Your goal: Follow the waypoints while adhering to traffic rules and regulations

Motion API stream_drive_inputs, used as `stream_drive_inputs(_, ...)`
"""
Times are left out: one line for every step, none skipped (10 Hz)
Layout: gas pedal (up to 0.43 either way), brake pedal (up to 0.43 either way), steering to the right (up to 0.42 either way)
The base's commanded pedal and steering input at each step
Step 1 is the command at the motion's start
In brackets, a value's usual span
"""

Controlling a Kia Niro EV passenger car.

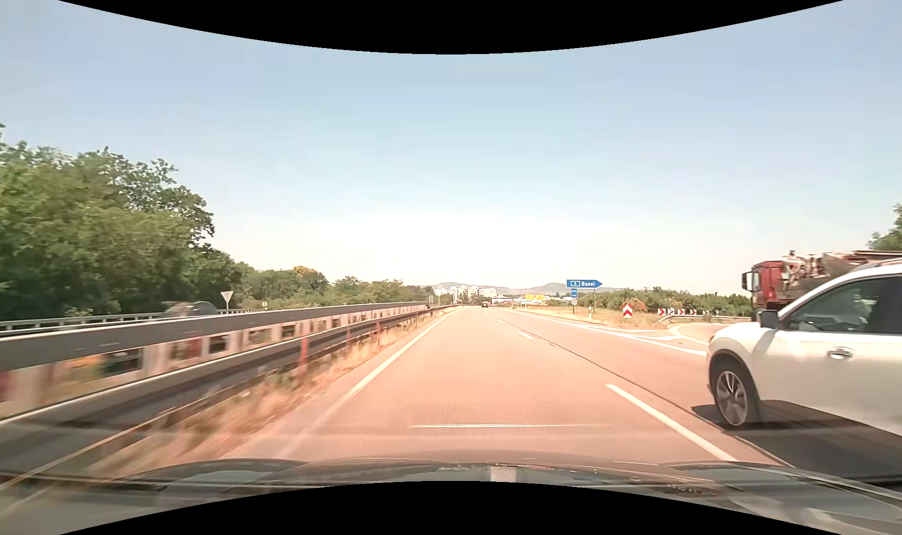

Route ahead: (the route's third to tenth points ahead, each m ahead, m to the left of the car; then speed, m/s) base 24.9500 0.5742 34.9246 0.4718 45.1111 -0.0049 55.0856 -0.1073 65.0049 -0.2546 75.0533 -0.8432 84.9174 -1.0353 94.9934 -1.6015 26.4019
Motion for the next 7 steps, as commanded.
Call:
stream_drive_inputs(0.189, 0.000, 0.001)
stream_drive_inputs(0.177, 0.000, 0.001)
stream_drive_inputs(0.177, 0.000, 0.001)
stream_drive_inputs(0.177, 0.000, 0.001)
stream_drive_inputs(0.177, 0.000, 0.001)
stream_drive_inputs(0.177, 0.000, 0.001)
stream_drive_inputs(0.177, 0.000, 0.001)
